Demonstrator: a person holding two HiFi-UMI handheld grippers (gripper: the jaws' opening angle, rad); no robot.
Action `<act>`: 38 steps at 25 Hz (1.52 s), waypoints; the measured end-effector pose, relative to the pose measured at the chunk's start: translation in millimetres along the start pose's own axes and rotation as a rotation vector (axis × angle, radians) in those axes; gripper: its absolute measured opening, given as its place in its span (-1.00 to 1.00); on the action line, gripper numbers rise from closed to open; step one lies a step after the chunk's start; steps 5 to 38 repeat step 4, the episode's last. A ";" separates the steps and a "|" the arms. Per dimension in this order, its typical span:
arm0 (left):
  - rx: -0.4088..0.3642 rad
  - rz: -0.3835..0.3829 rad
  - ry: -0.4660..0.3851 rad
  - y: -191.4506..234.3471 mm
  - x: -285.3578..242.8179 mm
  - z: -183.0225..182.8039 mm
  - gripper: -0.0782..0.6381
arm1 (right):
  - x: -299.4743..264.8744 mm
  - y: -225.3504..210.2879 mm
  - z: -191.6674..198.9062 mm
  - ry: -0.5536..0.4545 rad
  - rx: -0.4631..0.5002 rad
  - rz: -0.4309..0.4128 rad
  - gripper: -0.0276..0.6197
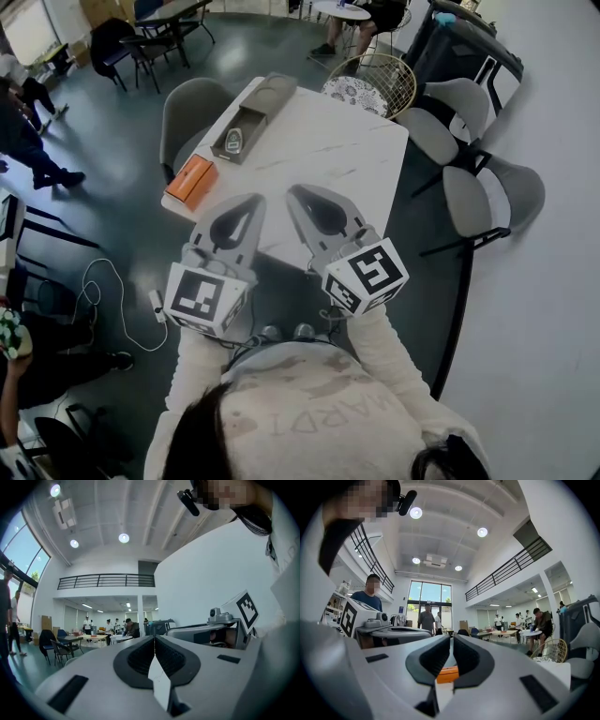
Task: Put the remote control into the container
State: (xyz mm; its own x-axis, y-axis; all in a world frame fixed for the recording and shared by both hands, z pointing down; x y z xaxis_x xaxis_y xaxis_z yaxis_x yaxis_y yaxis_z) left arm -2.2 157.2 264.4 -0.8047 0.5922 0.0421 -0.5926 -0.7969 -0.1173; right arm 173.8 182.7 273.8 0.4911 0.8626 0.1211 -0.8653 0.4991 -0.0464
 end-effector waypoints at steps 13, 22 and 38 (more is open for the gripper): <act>0.003 -0.006 -0.001 4.2 2.8 0.5 -0.74 | 0.3 0.5 0.4 -0.003 -0.001 0.001 -0.82; 0.003 -0.006 -0.001 4.2 2.8 0.5 -0.74 | 0.3 0.5 0.4 -0.003 -0.001 0.001 -0.82; 0.003 -0.006 -0.001 4.2 2.8 0.5 -0.74 | 0.3 0.5 0.4 -0.003 -0.001 0.001 -0.82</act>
Point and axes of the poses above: the fingertips, and each gripper's own axes: x backward along the fingers, y to its left, z out of its underside, the point moved 10 cm from there along x, backward along the fingers, and after that the axes turned 3 degrees about -y, right-handed, at the moved point
